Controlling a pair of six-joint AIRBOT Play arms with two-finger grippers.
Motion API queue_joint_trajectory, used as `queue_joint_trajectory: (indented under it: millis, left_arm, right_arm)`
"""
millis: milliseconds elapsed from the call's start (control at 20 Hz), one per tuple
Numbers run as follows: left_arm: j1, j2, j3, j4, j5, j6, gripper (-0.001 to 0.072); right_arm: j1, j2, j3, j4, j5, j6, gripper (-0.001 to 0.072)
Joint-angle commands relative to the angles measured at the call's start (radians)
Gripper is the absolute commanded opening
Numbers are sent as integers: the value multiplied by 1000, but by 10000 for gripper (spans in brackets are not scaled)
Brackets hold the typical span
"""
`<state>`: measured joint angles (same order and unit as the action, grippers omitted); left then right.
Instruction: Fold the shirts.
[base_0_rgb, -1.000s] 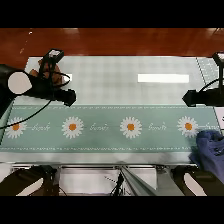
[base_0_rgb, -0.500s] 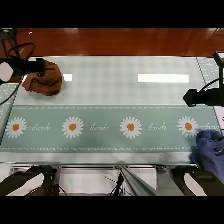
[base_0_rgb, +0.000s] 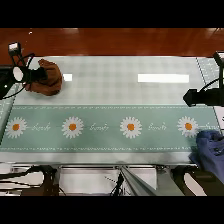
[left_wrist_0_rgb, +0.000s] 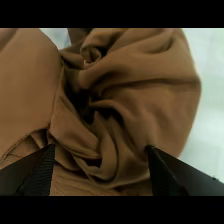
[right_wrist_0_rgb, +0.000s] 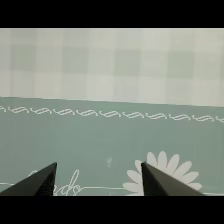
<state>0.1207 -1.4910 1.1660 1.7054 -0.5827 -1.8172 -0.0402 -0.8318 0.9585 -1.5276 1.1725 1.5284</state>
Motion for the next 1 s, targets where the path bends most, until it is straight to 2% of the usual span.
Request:
queue_joint_trajectory:
  millis: [0, 50, 100, 150, 200, 250, 300, 500, 600, 700, 950]
  left_arm:
    - [5, -76, 1, -5, 14, -2, 717]
    - [5, -89, 1, -5, 14, -2, 714]
    - [6, -101, 1, -5, 14, -2, 658]
    - [6, -109, 1, -4, 14, -2, 547]
    - [6, -111, 1, -5, 14, -2, 416]
    - [5, -110, 1, -5, 14, -2, 203]
    - [5, -103, 3, -5, 13, -2, 24]
    - [-11, -16, 135, -5, -107, 0, 30]
    - [-53, 80, 234, -5, -157, 47, 30]
    - [-119, 201, 321, -5, -162, 107, 30]
    - [-380, 548, 504, -5, -158, 106, 30]
  right_arm:
    - [0, -1, 1, 2, 3, 32, 610]
    - [0, -1, 1, 2, 3, 32, 608]
    - [0, -1, 1, 2, 3, 32, 598]
    - [0, -1, 1, 2, 3, 32, 598]
    - [0, -1, 1, 2, 3, 32, 598]
    - [0, -1, 1, 2, 3, 32, 598]
    - [0, -1, 1, 2, 3, 32, 598]
    - [0, -1, 1, -1, 3, 32, 598]
    - [0, -1, 1, -3, 8, 30, 598]
    - [0, 0, 1, -3, 13, 27, 598]
    - [0, 0, 1, -22, 95, 4, 598]
